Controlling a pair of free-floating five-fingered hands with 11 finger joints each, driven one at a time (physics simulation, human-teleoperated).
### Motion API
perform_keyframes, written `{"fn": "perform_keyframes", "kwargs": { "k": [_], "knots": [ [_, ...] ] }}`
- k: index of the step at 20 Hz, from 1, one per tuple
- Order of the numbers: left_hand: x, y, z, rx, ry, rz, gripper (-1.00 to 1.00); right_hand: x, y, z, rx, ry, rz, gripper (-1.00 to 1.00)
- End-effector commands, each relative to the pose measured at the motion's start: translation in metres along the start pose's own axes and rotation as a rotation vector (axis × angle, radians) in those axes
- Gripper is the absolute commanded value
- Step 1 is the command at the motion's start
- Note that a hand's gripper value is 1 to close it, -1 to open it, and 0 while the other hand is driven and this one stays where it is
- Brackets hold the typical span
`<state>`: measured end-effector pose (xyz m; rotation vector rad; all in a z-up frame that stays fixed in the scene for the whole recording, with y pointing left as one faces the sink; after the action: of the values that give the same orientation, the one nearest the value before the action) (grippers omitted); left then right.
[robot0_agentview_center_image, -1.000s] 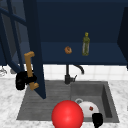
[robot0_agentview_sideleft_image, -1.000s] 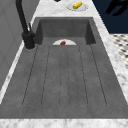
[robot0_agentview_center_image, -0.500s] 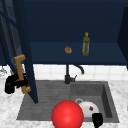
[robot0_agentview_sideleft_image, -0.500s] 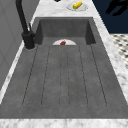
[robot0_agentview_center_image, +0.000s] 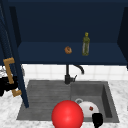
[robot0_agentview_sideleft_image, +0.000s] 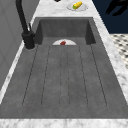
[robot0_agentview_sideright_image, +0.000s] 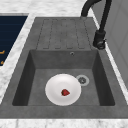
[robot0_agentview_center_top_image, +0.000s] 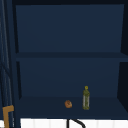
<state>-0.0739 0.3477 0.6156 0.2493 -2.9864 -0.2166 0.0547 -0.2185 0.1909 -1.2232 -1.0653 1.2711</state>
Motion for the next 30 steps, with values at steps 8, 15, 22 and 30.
{"fn": "perform_keyframes", "kwargs": {
  "k": [8, 15, 22, 30],
  "knots": [
    [-0.003, 0.067, 0.036, -0.029, -0.009, 0.056, 1.00, 0.000, 0.000, 0.000, 0.000, 0.000, 0.000, 0.00],
    [0.000, 0.109, 0.045, -0.049, -0.034, 0.097, 1.00, 0.000, 0.000, 0.000, 0.000, 0.000, 0.000, 0.00],
    [0.001, 0.151, 0.056, -0.081, -0.107, 0.119, 1.00, 0.000, 0.000, 0.000, 0.000, 0.000, 0.000, 0.00],
    [0.011, 0.171, 0.032, -0.085, -0.164, 0.186, -1.00, 0.000, 0.000, 0.000, 0.000, 0.000, 0.000, 0.00]
  ]
}}
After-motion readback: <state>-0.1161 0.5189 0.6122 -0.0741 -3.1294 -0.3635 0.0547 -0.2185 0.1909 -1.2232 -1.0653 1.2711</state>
